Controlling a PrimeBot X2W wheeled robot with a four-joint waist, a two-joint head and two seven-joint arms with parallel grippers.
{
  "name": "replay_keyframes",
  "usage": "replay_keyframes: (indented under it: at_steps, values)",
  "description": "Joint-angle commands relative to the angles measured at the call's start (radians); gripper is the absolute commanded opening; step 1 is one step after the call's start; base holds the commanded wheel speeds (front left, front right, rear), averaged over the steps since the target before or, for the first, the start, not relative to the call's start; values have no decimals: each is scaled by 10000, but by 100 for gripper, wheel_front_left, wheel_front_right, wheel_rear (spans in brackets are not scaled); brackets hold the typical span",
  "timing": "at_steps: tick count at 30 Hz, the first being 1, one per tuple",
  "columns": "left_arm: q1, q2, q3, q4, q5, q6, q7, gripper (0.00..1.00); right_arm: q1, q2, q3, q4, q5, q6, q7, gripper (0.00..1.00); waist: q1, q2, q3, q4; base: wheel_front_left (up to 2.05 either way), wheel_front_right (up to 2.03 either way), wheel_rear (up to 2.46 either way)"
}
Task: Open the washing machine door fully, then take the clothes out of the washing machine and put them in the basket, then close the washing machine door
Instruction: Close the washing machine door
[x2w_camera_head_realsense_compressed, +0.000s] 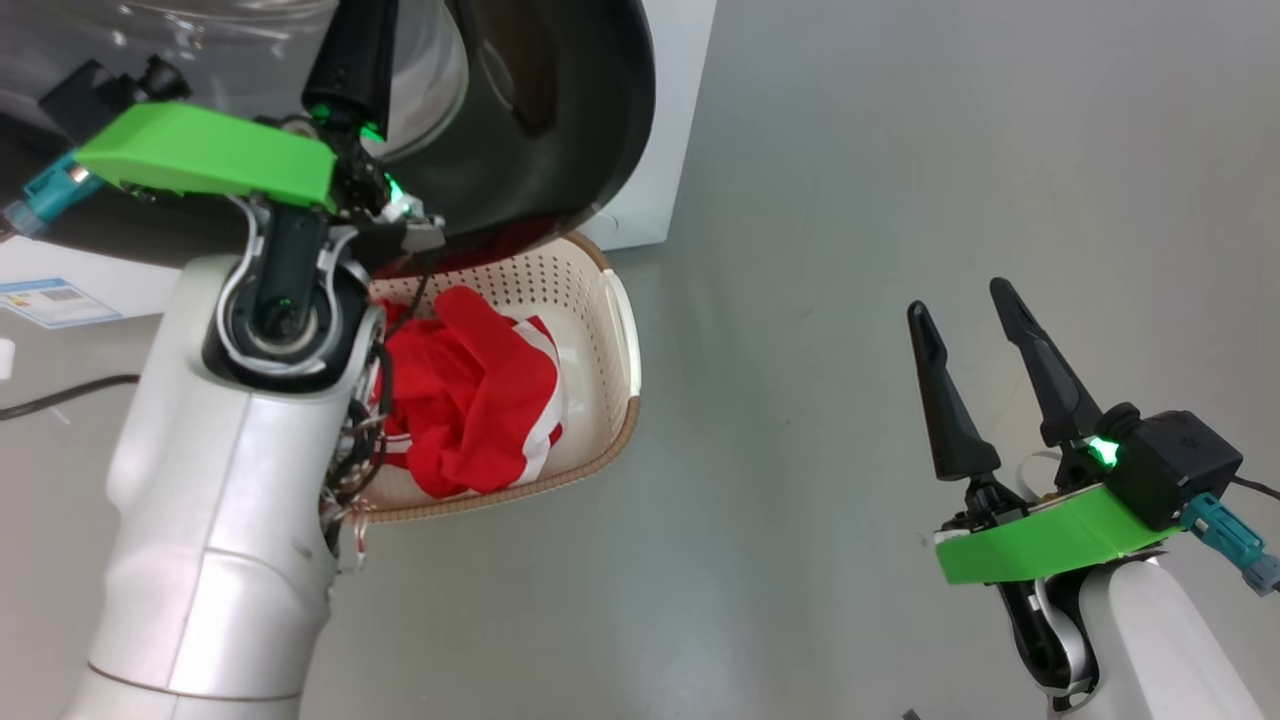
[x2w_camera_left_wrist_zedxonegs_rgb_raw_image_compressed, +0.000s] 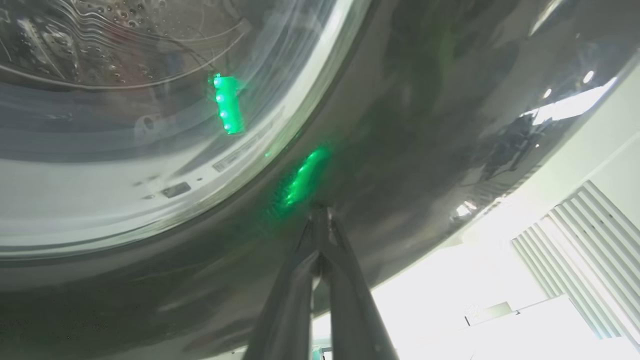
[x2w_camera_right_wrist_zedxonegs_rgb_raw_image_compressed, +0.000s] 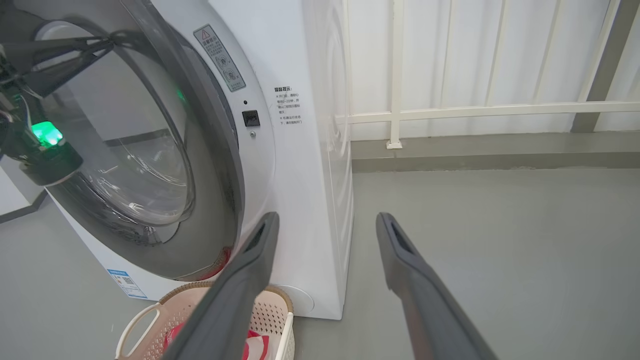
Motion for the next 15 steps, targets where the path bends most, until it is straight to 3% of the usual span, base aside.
replay_keyframes:
  at_steps: [1,2,3,4,15]
  values:
    - [-48,252,115,-236,136,-129,-51,0,-187,9,160,-223,-68,48,-63,100,0,0,-83,54,0,0,0]
    - [50,301,80,-250,253,-134,-111,36,-187,9,141,-217,-64,48,-63,100,0,0,-141,80,0,0,0]
    - [171,358,31,-265,398,-138,-192,89,-181,9,117,-209,-62,48,-63,100,0,0,-203,109,0,0,0]
    - [310,420,-43,-289,546,-142,-237,100,-178,9,92,-205,-62,48,-63,100,0,0,-265,137,0,0,0]
    - [2192,1712,-1152,-1095,3350,-155,-1756,100,39,9,-323,-121,-218,48,-63,100,0,0,-1213,592,0,0,0]
